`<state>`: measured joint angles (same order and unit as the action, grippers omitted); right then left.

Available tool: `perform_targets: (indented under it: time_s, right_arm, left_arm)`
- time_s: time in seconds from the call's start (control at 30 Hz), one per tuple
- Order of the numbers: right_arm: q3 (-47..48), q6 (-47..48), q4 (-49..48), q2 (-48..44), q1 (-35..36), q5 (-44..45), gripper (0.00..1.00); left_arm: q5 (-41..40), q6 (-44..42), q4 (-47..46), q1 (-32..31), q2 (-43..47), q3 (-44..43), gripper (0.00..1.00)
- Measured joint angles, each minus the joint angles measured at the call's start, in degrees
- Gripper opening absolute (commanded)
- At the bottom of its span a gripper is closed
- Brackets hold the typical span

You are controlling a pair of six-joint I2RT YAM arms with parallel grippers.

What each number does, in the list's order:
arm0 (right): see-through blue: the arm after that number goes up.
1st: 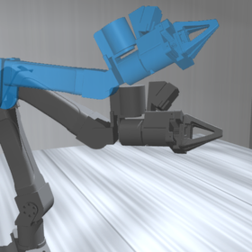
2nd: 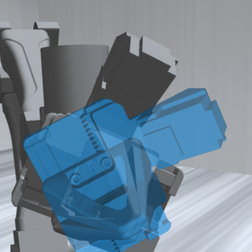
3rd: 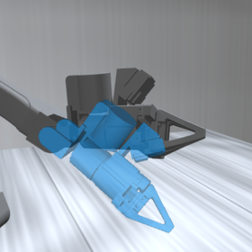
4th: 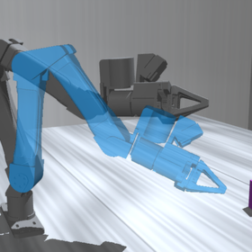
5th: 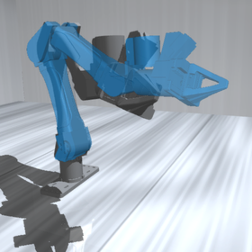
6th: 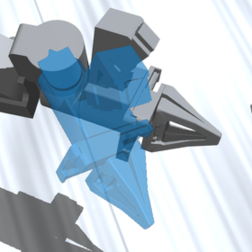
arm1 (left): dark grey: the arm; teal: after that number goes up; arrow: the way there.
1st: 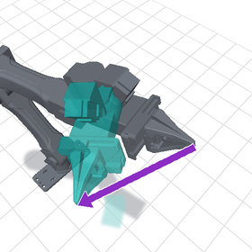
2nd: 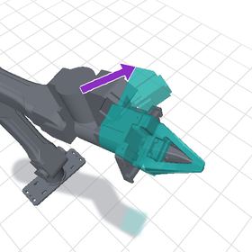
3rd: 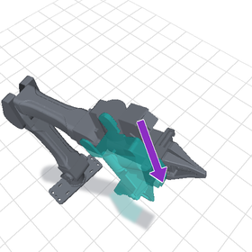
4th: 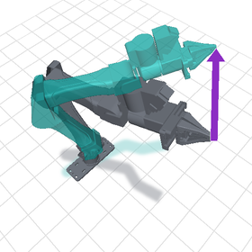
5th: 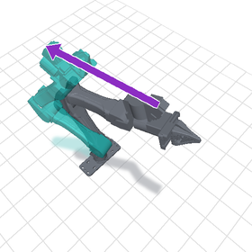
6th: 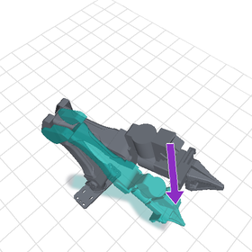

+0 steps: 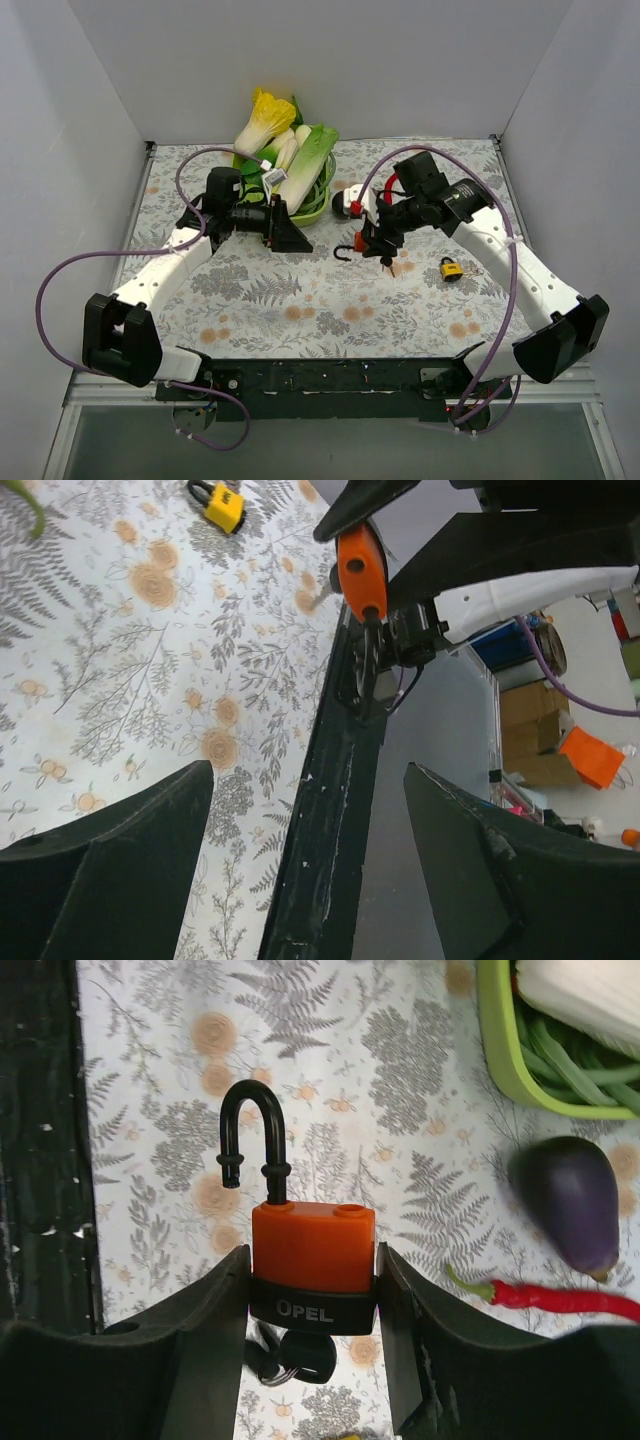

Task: Lock with the key
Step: Pick up the lock from the center of the board.

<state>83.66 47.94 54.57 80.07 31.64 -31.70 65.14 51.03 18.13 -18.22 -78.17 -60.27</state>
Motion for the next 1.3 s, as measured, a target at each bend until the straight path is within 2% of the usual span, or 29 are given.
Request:
perform_targets:
  time_s: [0.23,0.33,0.53,0.73,1.3]
  right_arm:
    - [0.0,-2.8,1.2,-1.3,6.1,-0.2,0.01]
    - [0.0,-3.4,1.3,-1.3,7.3,-0.1,0.01]
    - [0.0,-4.3,1.4,-1.3,9.0,0.0,0.01]
    - [0.0,-4.3,1.5,-1.3,9.9,0.1,0.01]
    - [0.0,-4.3,1.5,-1.3,10.9,1.6,0.01]
  left_arm:
    - [-0.4,0.6,-5.4,-8.3,1.7,5.0,0.61]
    - [-0.8,1.8,-7.9,-11.0,2.9,6.9,0.60]
    - [-1.9,3.1,-11.2,-11.7,3.1,7.2,0.50]
    - [-2.0,4.0,-12.8,-12.4,3.1,7.2,0.36]
    - [-1.5,5.2,-13.9,-13.1,3.1,8.6,0.35]
